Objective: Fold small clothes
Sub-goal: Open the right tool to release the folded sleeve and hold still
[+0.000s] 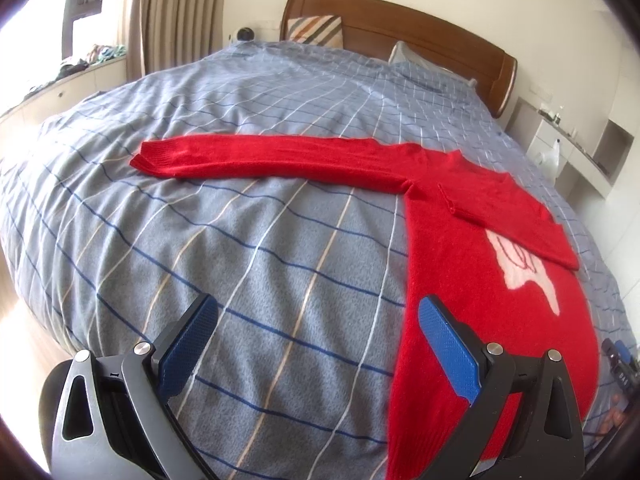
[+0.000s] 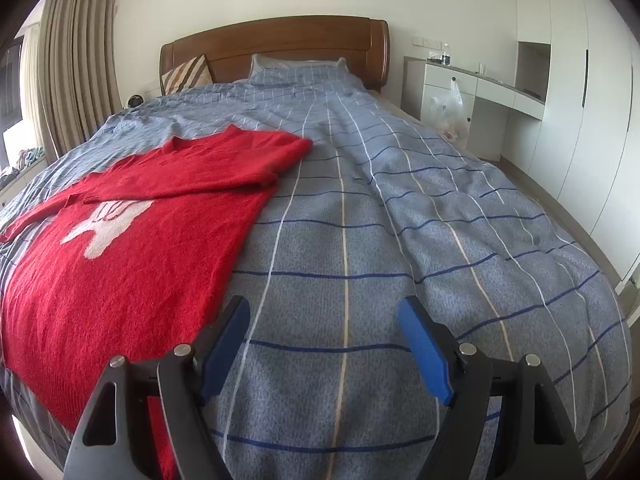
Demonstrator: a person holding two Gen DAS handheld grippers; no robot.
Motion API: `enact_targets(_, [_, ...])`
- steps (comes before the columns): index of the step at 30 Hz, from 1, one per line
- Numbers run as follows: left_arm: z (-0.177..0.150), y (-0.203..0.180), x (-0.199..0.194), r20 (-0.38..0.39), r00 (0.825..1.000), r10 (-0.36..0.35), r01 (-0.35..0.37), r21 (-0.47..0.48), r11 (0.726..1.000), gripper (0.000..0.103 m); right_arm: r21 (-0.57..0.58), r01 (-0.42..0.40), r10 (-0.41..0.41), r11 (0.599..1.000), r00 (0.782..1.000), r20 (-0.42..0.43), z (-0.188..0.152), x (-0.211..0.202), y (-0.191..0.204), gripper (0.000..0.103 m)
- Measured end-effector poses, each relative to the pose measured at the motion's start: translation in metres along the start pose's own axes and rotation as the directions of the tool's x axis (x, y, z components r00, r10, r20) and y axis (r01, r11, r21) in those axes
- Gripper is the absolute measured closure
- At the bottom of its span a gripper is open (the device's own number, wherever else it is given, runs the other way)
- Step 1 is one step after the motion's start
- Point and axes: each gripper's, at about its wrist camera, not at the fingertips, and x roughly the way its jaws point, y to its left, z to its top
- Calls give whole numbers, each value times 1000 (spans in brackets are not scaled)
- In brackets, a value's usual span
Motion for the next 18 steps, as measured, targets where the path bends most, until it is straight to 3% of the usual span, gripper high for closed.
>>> enact_targets(18, [34,8,3,-29,999,-16,18,65,998,2,-63,10,-10,998,1000,-6,-4,3,16,26])
